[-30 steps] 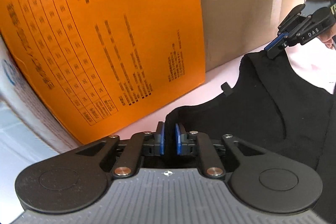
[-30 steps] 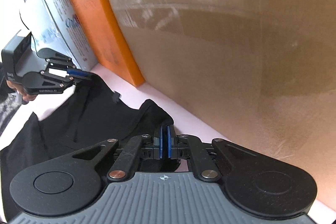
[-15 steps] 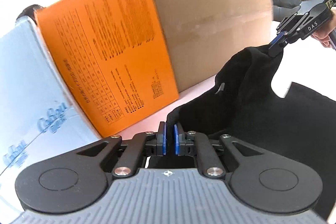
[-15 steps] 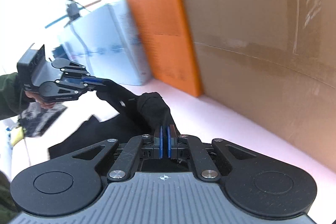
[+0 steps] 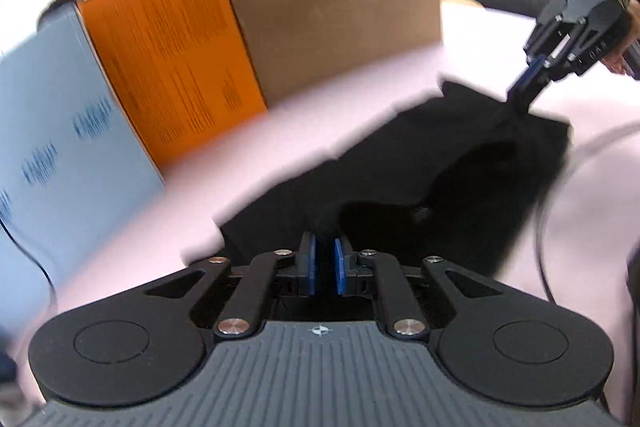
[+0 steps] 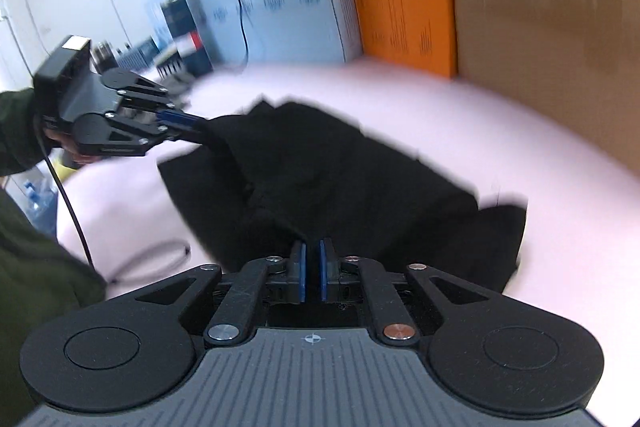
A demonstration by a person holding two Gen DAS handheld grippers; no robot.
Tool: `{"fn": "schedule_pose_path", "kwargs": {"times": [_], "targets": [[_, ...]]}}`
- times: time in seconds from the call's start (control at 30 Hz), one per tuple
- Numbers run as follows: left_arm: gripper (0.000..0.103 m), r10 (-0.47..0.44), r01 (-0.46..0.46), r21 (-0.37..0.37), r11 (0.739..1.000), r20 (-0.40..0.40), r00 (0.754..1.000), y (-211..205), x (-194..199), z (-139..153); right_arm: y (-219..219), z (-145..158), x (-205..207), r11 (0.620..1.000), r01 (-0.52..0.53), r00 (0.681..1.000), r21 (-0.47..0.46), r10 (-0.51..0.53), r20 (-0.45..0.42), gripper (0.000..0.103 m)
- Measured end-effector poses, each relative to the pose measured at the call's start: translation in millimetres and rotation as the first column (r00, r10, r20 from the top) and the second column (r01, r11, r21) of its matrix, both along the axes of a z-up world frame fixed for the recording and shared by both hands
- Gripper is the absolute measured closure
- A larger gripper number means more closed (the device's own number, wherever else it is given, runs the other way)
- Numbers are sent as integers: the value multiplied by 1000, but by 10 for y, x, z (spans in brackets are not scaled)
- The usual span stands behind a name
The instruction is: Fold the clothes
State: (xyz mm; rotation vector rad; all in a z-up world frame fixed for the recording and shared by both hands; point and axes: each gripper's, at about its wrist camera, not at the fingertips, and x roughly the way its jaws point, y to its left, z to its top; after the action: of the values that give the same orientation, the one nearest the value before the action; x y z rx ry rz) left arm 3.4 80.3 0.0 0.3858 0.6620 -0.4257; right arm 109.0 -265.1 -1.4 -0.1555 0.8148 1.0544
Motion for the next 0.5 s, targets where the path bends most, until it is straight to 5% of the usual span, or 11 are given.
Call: {"fn": "schedule_pose_path", "kwargs": {"times": [0.1, 0.23, 0.5], "targets": [[82, 17, -18, -20, 1000, -58, 998, -1, -211, -161, -103, -147, -144, 998, 55, 998, -9, -55, -32, 83], [61, 53, -56, -52, 997, -70, 996, 70, -443, -256, -288, -158, -278, 992, 124, 991, 28, -122, -52, 79], [52, 196, -193, -156, 969, 9, 980, 272, -360, 12, -491, -121, 57, 912, 371, 929, 176, -360, -90, 74]]}}
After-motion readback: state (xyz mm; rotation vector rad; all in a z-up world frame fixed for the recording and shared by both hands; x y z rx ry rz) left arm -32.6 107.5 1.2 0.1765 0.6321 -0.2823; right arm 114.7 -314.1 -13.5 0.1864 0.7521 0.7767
